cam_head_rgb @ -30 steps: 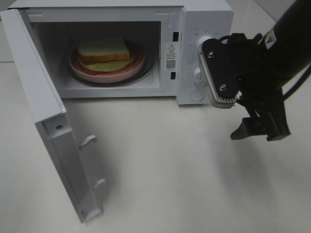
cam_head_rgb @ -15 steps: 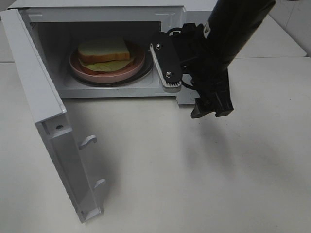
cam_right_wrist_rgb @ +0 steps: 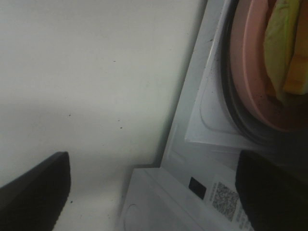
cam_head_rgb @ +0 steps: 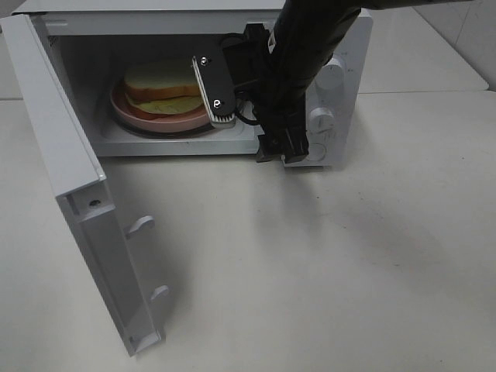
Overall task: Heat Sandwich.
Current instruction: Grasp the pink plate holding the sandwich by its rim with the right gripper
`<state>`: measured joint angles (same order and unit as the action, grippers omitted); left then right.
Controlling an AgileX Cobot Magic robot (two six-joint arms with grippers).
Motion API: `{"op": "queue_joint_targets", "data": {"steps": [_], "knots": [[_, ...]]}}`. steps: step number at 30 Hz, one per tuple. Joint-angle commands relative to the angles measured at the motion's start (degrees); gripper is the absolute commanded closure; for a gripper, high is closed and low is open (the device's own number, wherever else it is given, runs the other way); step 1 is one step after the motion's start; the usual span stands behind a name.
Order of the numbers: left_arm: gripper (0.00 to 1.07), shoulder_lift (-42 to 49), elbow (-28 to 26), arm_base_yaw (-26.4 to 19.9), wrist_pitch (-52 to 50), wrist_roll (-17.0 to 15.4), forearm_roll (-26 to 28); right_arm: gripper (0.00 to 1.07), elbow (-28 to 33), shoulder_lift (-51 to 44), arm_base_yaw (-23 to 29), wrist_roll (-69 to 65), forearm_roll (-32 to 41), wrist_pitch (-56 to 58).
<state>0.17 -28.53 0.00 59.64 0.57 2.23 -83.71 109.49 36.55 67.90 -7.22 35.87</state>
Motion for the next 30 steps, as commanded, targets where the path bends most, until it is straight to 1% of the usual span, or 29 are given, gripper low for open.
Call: {"op": "queue_joint_targets", "data": {"steps": [1, 3, 12, 17, 19, 23, 24, 26, 30], "knots": [[0.10, 1.2, 0.2, 0.0, -0.3, 0.2, 0.3, 0.20, -1.9, 1.8, 0.2, -0.2, -0.1, -0.9], [0.10, 1.2, 0.2, 0.0, -0.3, 0.2, 0.3, 0.20, -3.5, 3.2, 0.2, -0.2, -0.1, -1.2], [0.10, 1.2, 0.2, 0.0, -0.3, 0.2, 0.3, 0.20, -7.1, 7.3, 1.4, -0.3, -0.3, -2.9], [0.10, 1.2, 0.2, 0.0, -0.3, 0.2, 0.3, 0.21, -11.9, 11.2, 1.5, -0.3, 0.2, -2.7], [0.10, 1.2, 0.2, 0.0, -0.3, 0.2, 0.3, 0.21, -12.5, 11.7, 1.6, -0.3, 0.2, -2.6], [0.10, 1.2, 0.2, 0.0, -0.3, 0.2, 0.3, 0.22, -16.7, 15.0, 1.8, -0.3, 0.2, -2.5], [0.10, 1.2, 0.2, 0.0, -0.3, 0.2, 0.3, 0.22, -16.7, 15.0, 1.8, -0.3, 0.2, -2.5], [0.10, 1.2, 0.2, 0.0, -0.3, 0.2, 0.3, 0.22, -19.1, 16.9, 2.2, -0.3, 0.4, -2.5], [0.10, 1.2, 0.2, 0.0, -0.3, 0.2, 0.3, 0.23, -21.2, 19.0, 2.2, -0.6, 1.1, -2.5]]}}
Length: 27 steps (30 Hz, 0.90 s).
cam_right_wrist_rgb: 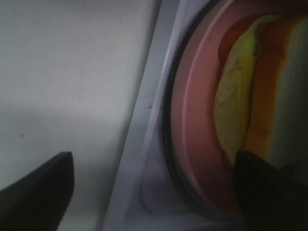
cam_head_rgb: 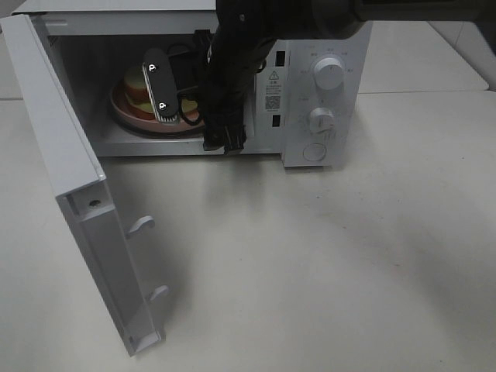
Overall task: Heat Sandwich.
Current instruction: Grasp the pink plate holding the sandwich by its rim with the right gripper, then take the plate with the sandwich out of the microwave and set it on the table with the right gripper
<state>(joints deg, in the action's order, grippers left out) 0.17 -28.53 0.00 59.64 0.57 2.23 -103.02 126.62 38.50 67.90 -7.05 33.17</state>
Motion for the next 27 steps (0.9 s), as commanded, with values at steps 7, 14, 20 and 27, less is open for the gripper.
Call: {"op": "queue_joint_targets", "data": {"steps": [7, 14, 20, 27], "knots": [[0.10, 1.2, 0.2, 0.0, -0.3, 0.2, 0.3, 0.25, -6.4, 6.1, 0.2, -0.6, 2.2, 0.7], [0.10, 1.2, 0.2, 0.0, -0.3, 0.2, 0.3, 0.25, -10.3, 8.8, 0.2, -0.6, 2.5, 2.9], [0.10, 1.2, 0.2, 0.0, -0.3, 0.2, 0.3, 0.26, -15.4, 11.9, 0.2, -0.7, 3.3, 5.8], [0.10, 1.2, 0.2, 0.0, -0.3, 0.2, 0.3, 0.27, -16.6, 12.7, 0.2, -0.7, 2.5, 7.7]]}}
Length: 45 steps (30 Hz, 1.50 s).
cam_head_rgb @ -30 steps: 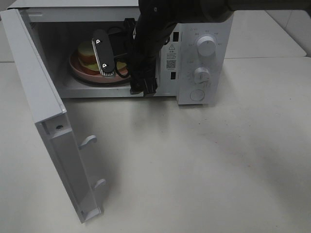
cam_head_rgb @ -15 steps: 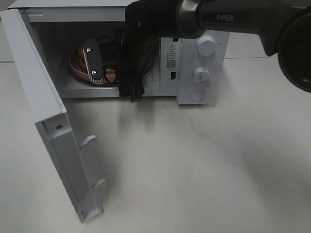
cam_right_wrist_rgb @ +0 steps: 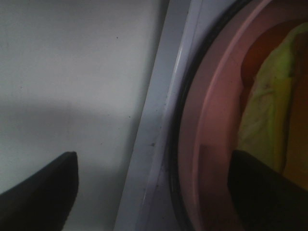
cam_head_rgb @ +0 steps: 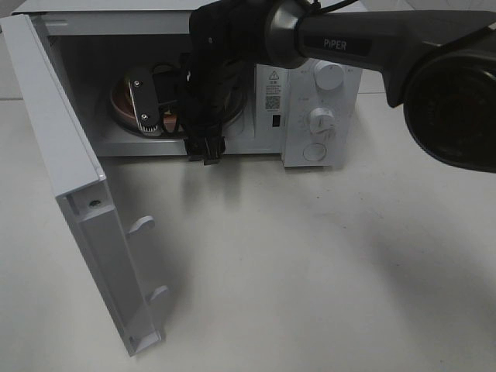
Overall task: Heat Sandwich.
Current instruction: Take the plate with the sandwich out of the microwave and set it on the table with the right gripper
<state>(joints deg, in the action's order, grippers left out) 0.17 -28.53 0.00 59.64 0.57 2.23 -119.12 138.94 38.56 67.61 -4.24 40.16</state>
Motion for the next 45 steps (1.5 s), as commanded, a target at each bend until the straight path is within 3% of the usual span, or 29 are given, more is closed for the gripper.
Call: {"op": "queue_joint_targets", "data": {"steps": [1, 15, 18, 19, 20, 23, 24, 25, 45], "knots": [[0.10, 1.2, 0.2, 0.0, -0.3, 0.2, 0.3, 0.27, -0.5, 0.4, 0.2, -0.5, -0.3, 0.7], [0.10, 1.2, 0.2, 0.0, -0.3, 0.2, 0.3, 0.32, -0.6, 2.3, 0.0, -1.1, -0.9, 0.9], [0.10, 1.2, 0.2, 0.0, -0.3, 0.2, 0.3, 0.44, -0.6, 2.3, 0.0, -3.2, -1.1, 1.0], [0.10, 1.2, 0.2, 0.0, -0.3, 0.2, 0.3, 0.58, -0.6, 2.3, 0.0, -4.2, -1.6, 0.9], [0.10, 1.2, 0.2, 0.0, -0.3, 0.2, 0.3, 0.58, -0.6, 2.3, 0.0, -4.2, -1.6, 0.9], [0.10, 1.2, 0.2, 0.0, -0.3, 0.2, 0.3, 0.91, -0.6, 2.3, 0.0, -5.4, -2.0, 1.0], [0.10, 1.2, 0.2, 0.0, -0.3, 0.2, 0.3, 0.91, -0.6, 2.3, 0.0, -5.4, -2.0, 1.0], [0.10, 1.2, 0.2, 0.0, -0.3, 0.2, 0.3, 1.07, -0.5, 2.1, 0.0, -5.7, -1.9, 1.0], [0.10, 1.2, 0.2, 0.0, -0.3, 0.2, 0.3, 1.07, 0.3, 0.7, 0.2, 0.5, 2.2, 3.7]]}}
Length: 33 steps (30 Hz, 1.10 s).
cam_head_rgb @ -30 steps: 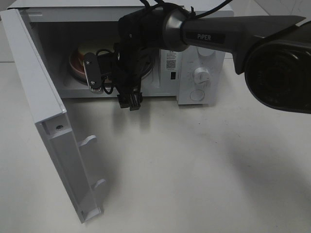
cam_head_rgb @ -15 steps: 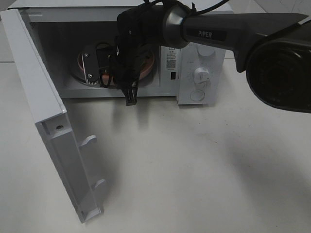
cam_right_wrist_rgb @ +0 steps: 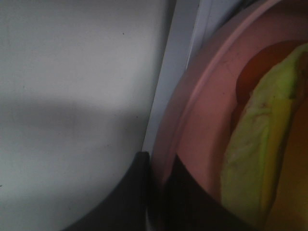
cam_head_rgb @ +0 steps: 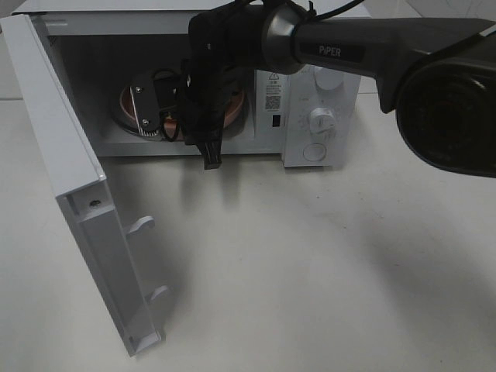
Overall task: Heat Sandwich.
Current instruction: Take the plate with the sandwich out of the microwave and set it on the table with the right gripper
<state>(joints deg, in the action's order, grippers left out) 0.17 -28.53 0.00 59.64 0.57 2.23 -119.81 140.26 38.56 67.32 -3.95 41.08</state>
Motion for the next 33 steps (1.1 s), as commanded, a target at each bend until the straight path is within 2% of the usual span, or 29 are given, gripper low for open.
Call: {"op": "queue_joint_targets", "data": {"steps": [1, 33], "knots": [[0.10, 1.2, 0.2, 0.0, -0.3, 0.2, 0.3, 1.07, 1.7, -1.5, 0.2, 1.0, 1.9, 2.6], [0.10, 1.2, 0.2, 0.0, -0.3, 0.2, 0.3, 1.07, 22.5, -17.2, 0.2, 10.9, 1.8, -9.3]]}}
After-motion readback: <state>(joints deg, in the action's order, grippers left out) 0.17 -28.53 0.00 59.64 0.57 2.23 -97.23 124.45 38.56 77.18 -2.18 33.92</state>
